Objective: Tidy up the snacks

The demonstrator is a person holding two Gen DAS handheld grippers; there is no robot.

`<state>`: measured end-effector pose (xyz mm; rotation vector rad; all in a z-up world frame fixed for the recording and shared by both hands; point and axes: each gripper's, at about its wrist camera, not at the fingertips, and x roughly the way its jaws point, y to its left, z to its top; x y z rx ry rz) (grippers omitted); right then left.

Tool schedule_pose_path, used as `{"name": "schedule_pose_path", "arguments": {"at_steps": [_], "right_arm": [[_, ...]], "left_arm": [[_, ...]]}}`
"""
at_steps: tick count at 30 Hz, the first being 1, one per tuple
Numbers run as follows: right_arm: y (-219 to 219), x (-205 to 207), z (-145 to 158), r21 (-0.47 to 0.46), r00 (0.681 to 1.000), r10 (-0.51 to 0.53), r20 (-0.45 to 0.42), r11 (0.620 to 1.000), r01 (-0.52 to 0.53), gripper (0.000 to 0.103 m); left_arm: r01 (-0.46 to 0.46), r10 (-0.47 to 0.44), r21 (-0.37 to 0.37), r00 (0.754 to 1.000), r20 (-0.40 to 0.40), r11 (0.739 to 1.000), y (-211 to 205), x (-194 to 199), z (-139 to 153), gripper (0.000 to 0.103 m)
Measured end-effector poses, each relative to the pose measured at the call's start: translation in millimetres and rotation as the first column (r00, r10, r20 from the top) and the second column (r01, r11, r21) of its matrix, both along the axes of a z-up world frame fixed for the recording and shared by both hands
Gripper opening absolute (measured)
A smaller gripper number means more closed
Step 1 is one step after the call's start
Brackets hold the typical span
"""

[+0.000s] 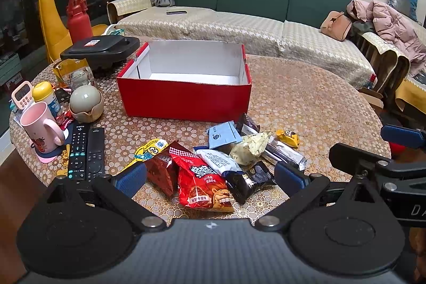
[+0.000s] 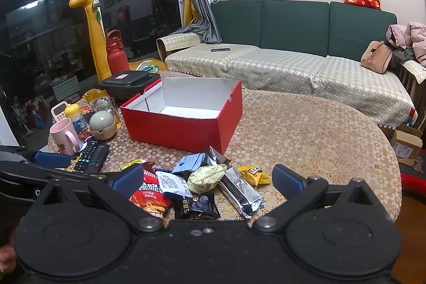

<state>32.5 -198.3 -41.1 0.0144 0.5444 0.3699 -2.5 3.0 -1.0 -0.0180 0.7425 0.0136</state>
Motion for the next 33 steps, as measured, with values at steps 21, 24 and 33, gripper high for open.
{"name": "schedule_pose_path", "arguments": {"at_steps": [21, 24, 33], "right_arm": [[-0.9, 0.2, 0.9, 0.000, 1.000, 0.000, 0.000, 1.000, 0.000, 0.103], [-1.1, 0.0, 1.5, 0.000, 1.000, 0.000, 0.002, 1.000, 0.000, 0.103], [0.0, -0.2, 2.7, -0.003, 1.000, 0.002, 0.006, 1.000, -0.002, 0.103]], "left_arm": [[0.002, -0.002, 0.004, 1.000, 0.002, 1.000, -1.4, -0.3, 3.2, 0.103], [0.002, -0.002, 0.012, 1.000, 0.006, 1.000, -2.2, -0.4, 4.4, 0.103], [0.003, -0.003, 0.009, 1.000, 0.005, 1.000, -2.5, -0.1, 4.8, 0.103]]}}
